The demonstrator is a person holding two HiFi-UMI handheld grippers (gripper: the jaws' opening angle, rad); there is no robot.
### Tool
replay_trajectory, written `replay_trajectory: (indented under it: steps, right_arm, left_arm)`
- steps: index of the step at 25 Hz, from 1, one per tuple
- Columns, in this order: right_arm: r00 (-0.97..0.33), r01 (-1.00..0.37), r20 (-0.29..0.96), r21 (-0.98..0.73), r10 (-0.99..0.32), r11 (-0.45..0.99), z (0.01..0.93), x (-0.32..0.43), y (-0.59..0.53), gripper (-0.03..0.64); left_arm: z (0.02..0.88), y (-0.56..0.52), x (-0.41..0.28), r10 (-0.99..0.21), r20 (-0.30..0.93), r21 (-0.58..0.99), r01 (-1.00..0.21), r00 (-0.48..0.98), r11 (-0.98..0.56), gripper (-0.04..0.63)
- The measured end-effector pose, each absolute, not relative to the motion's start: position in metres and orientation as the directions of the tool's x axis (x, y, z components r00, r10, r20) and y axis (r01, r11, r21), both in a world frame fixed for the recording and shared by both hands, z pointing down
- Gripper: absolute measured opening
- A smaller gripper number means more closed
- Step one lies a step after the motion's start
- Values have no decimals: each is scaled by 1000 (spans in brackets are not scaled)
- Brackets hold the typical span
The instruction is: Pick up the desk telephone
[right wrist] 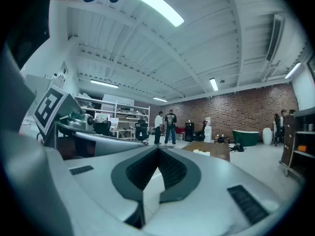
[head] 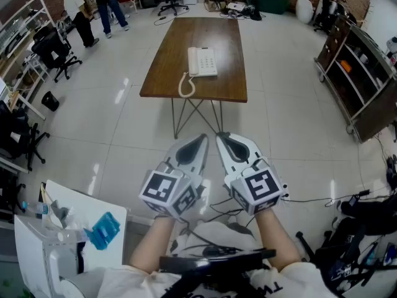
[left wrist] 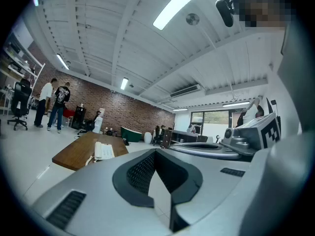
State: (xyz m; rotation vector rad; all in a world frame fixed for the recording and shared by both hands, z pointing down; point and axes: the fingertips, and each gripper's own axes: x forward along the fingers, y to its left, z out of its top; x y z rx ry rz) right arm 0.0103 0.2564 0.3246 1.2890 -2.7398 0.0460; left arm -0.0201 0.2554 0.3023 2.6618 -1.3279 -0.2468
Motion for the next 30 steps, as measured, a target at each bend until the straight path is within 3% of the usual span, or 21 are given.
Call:
replay_trajectory:
  steps: [17,30]
  right_arm:
    - [-615,-784,119,16,-779,621,329,-3,250,2]
    - [-637,-770,89,-23,-766,637,335,14,182,2]
  left_arm:
    - [308,246,-42,-802,-89,235,-770,590,-593,0]
    - [320,184,-25,-819,-45,215,-795,572,-567,0]
